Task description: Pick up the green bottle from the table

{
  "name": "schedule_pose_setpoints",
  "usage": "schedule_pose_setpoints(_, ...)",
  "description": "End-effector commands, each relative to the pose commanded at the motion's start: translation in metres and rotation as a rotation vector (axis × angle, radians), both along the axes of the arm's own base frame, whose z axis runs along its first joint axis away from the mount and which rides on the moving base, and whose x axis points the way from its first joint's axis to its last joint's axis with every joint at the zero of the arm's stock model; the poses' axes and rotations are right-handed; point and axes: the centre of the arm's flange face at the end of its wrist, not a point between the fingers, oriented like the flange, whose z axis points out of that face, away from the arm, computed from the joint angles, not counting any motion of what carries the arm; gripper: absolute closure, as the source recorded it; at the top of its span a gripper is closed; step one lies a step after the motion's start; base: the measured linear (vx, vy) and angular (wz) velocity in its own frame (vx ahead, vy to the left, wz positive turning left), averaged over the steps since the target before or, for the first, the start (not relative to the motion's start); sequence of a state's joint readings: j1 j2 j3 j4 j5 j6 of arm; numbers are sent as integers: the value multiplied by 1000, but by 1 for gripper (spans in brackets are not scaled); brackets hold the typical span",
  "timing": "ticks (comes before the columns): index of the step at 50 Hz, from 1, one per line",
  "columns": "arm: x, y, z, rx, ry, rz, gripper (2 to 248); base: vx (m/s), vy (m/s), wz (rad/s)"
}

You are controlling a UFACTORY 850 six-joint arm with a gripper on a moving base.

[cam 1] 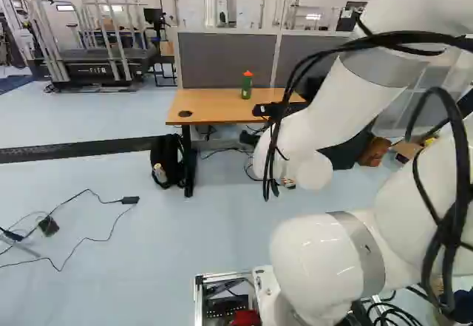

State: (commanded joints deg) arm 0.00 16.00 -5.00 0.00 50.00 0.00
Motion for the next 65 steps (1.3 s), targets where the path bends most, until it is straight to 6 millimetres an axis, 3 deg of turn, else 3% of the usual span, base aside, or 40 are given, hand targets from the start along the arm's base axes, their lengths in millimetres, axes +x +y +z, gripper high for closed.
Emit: schedule_pose_setpoints(65, 0, 0, 0, 0, 0, 0, 4, 160, -30, -9)
